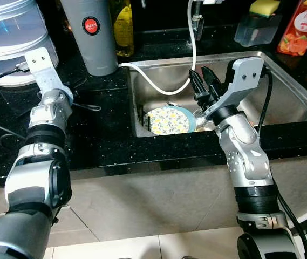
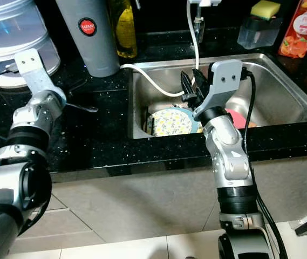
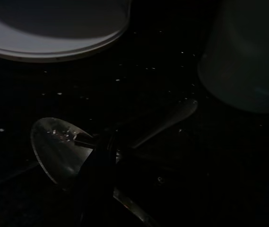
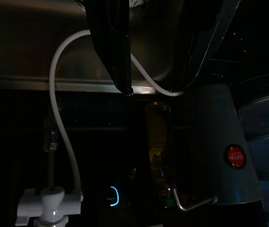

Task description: Kitchen organization

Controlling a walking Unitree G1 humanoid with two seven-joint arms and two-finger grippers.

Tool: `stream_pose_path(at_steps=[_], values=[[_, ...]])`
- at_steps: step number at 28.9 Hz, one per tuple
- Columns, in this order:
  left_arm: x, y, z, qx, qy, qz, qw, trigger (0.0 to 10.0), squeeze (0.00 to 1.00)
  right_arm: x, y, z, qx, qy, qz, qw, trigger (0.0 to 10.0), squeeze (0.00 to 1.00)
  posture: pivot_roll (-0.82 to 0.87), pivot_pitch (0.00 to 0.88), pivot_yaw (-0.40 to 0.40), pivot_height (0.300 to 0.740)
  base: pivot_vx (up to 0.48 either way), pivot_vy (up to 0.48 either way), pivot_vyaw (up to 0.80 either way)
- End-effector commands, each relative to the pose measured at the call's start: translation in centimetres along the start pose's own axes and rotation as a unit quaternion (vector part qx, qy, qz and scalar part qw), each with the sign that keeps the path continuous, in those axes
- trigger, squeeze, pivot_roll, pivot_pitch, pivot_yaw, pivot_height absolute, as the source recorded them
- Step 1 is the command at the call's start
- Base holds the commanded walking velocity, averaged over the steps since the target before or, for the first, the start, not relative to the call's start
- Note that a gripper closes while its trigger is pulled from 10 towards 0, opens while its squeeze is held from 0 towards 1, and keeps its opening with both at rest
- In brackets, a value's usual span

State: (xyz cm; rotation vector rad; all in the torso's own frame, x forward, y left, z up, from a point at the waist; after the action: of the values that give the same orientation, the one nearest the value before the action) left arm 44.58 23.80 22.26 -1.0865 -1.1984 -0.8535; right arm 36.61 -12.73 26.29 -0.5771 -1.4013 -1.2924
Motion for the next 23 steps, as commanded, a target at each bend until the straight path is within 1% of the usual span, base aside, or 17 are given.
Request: stream_pose_path(at_steps=[1, 4, 7, 9, 11, 12, 14, 20, 21, 23], values=[[0.1, 0.2, 0.7, 0.010, 0.014, 0.001, 1.000, 10.0, 0.00, 0.2, -0.3, -0.3, -0.006, -0.004, 0.001, 1.000, 10.0, 0.00, 0.07, 0.095, 0.067, 0.740, 0.000, 0.000, 0.00], [0.7, 0.3, 0.3, 0.011, 0.004, -0.005, 1.000, 10.0, 0.00, 0.7, -0.7, -0.9, -0.015, -0.016, 0.001, 1.000, 10.0, 0.00, 0.04, 0.095, 0.071, 0.740, 0.000, 0.000, 0.00], [0.9, 0.4, -0.1, 0.007, -0.006, -0.007, 1.000, 10.0, 0.00, 1.0, -0.9, -1.1, -0.019, -0.021, 0.000, 1.000, 10.0, 0.00, 0.03, 0.089, 0.074, 0.740, 0.000, 0.000, 0.00], [1.0, 0.5, -0.4, 0.005, -0.001, -0.008, 1.000, 10.0, 0.00, 1.2, -1.0, -1.2, -0.022, -0.024, -0.001, 0.999, 10.0, 0.00, 0.01, 0.079, 0.081, 0.740, 0.000, 0.000, 0.00], [1.0, 0.5, -0.2, 0.007, 0.002, -0.008, 1.000, 10.0, 0.00, 1.3, -1.0, -1.2, -0.023, -0.026, -0.003, 0.999, 10.0, 0.00, 0.01, 0.077, 0.083, 0.740, 0.000, 0.000, 0.00], [1.1, 0.6, 0.3, 0.012, 0.004, -0.009, 1.000, 10.0, 0.00, 1.4, -1.1, -1.2, -0.026, -0.028, -0.004, 0.999, 10.0, 0.00, 0.00, 0.072, 0.089, 0.740, 0.000, 0.000, 0.00], [1.2, 0.6, 0.7, 0.015, 0.005, -0.011, 1.000, 10.0, 0.00, 1.6, -1.3, -1.3, -0.028, -0.029, -0.006, 0.999, 10.0, 0.00, 0.00, 0.069, 0.092, 0.740, 0.000, 0.000, 0.00], [1.4, 0.7, 1.1, 0.015, 0.014, -0.015, 1.000, 10.0, 0.00, 1.8, -1.5, -1.5, -0.034, -0.032, -0.005, 0.999, 10.0, 0.00, -0.01, 0.071, 0.092, 0.740, 0.000, 0.000, 0.00], [1.2, 0.7, 1.6, 0.023, 0.015, -0.012, 1.000, 10.0, 0.00, 1.8, -1.5, -1.5, -0.035, -0.032, -0.006, 0.999, 10.0, 0.00, -0.01, 0.074, 0.091, 0.740, 0.000, 0.000, 0.00], [0.6, 0.7, 2.9, 0.047, -0.005, -0.001, 0.999, 10.0, 0.00, 2.0, -1.6, -1.4, -0.035, -0.033, -0.007, 0.999, 10.0, 0.00, -0.02, 0.079, 0.086, 0.740, 0.000, 0.000, 0.00]])
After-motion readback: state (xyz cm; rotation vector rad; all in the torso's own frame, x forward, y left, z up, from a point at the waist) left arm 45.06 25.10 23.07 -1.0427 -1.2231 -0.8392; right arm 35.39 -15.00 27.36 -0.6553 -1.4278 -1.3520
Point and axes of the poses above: a point about 5 cm out from each wrist's last joint towards the gripper, its own y axis pointing out of the wrist towards the gripper, its own x axis along the axis of the wrist's last joint, z = x × y, the point moved 4 cm from there along y, pointing out of the wrist towards the gripper, and after that the axes turned 12 degrees about y, right-handed, at the moved point
